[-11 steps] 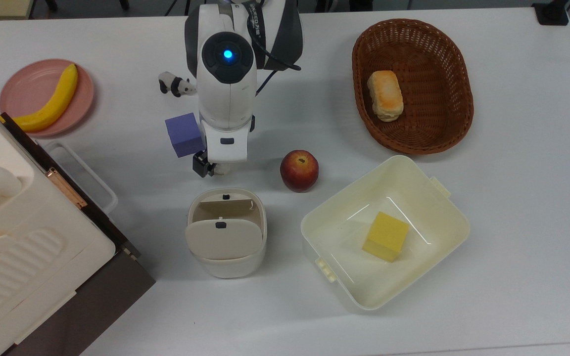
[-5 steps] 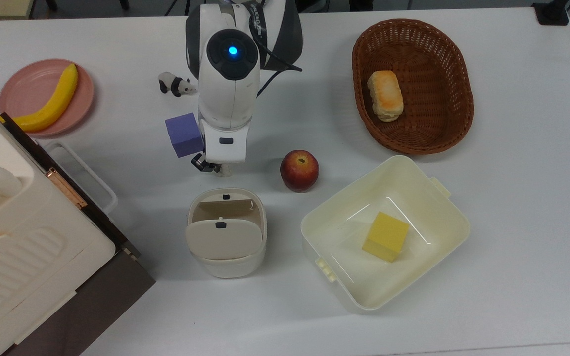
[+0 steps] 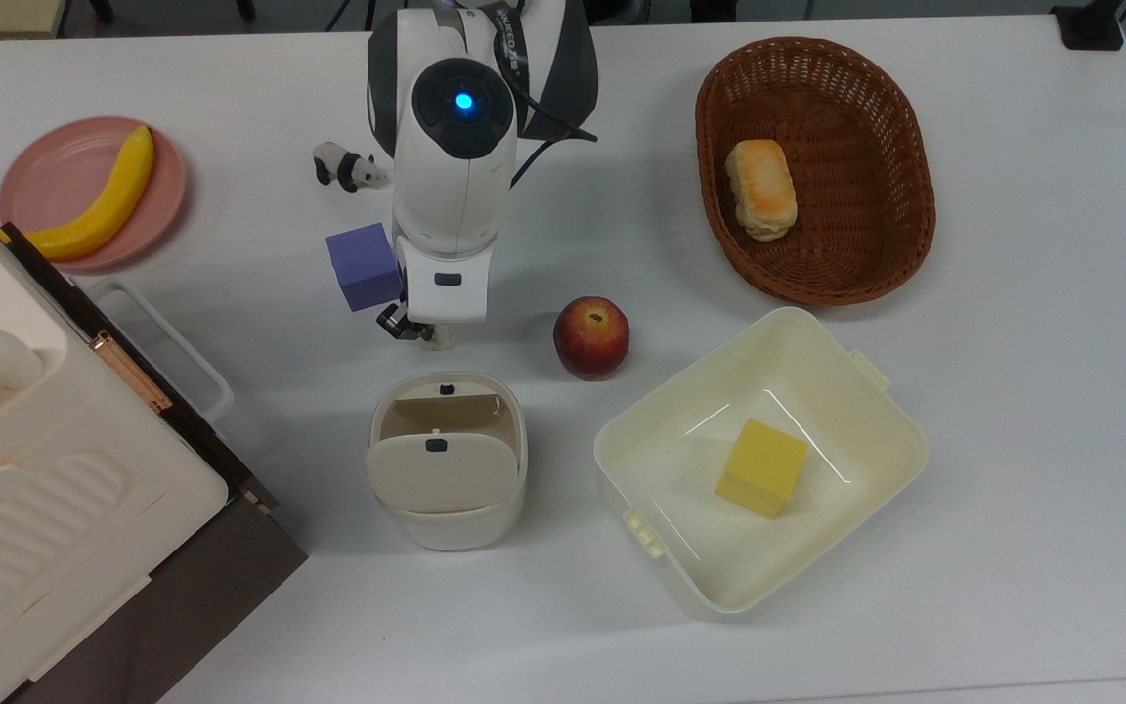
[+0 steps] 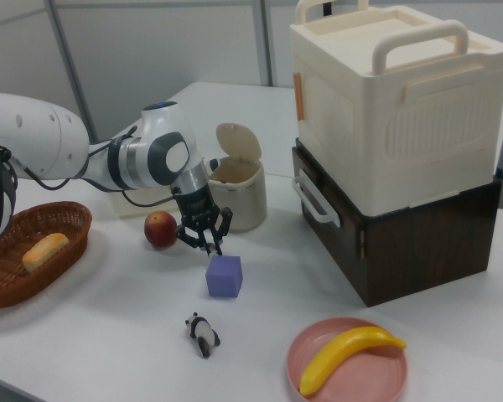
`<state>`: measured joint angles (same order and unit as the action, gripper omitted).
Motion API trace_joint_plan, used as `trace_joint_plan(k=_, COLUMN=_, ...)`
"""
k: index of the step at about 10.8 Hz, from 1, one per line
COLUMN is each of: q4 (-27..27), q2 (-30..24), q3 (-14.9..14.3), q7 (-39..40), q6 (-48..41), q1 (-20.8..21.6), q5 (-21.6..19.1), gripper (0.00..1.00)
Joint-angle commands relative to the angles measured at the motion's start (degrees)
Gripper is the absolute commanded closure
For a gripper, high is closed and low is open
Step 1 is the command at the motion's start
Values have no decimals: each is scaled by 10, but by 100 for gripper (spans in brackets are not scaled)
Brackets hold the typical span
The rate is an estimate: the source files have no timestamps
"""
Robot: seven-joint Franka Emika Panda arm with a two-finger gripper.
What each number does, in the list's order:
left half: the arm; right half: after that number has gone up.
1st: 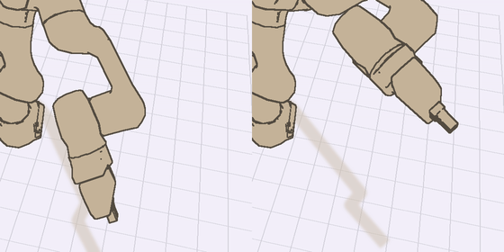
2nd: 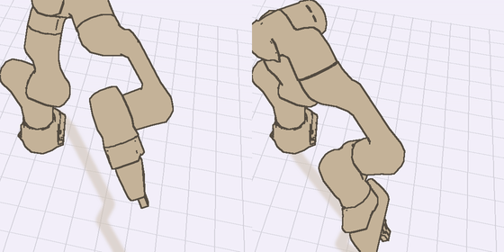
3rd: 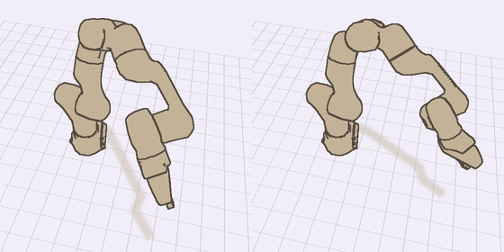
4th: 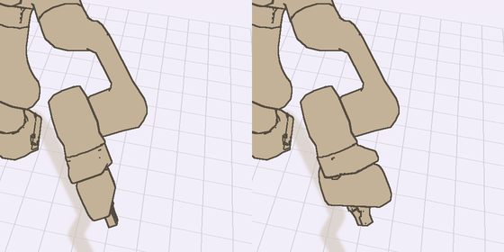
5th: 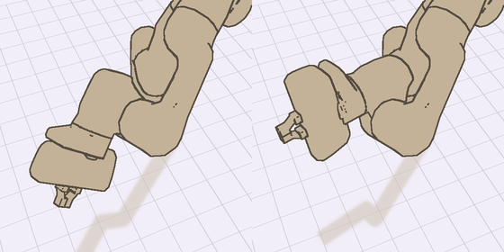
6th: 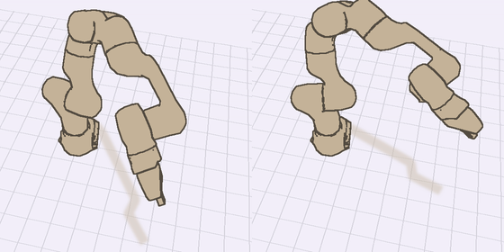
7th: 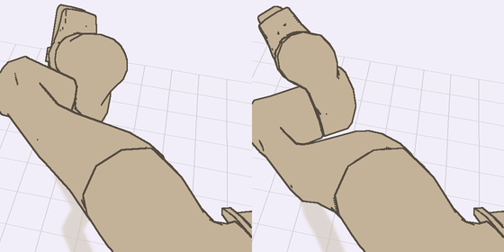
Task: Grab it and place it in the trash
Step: 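Close the gripper on the white paper ball and lift it, then carry the paper ball over the open white trash bin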
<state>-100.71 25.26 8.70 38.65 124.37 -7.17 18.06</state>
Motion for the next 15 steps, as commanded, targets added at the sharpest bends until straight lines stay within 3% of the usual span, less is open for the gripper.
trace_joint_plan(k=1, q4=3, q2=-15, q3=17, q7=-79, q6=8, q1=1, q5=4, gripper=100)
trace_joint_plan(k=3, q4=6, q2=-29, q3=23, q7=-139, q6=6, q1=0, q5=2, gripper=100)
trace_joint_plan(k=5, q4=50, q2=-29, q3=25, q7=-203, q6=3, q1=-2, q5=-6, gripper=100)
trace_joint_plan(k=7, q4=84, q2=-32, q3=25, q7=-229, q6=1, q1=-7, q5=-51, gripper=100)
trace_joint_plan(k=9, q4=106, q2=-43, q3=25, q7=-276, q6=1, q1=-20, q5=-68, gripper=100)
trace_joint_plan(k=11, q4=135, q2=-43, q3=25, q7=-285, q6=5, q1=-48, q5=-119, gripper=100)
trace_joint_plan(k=15, q4=190, q2=-17, q3=22, q7=-292, q6=29, q1=-60, q5=-140, gripper=100)
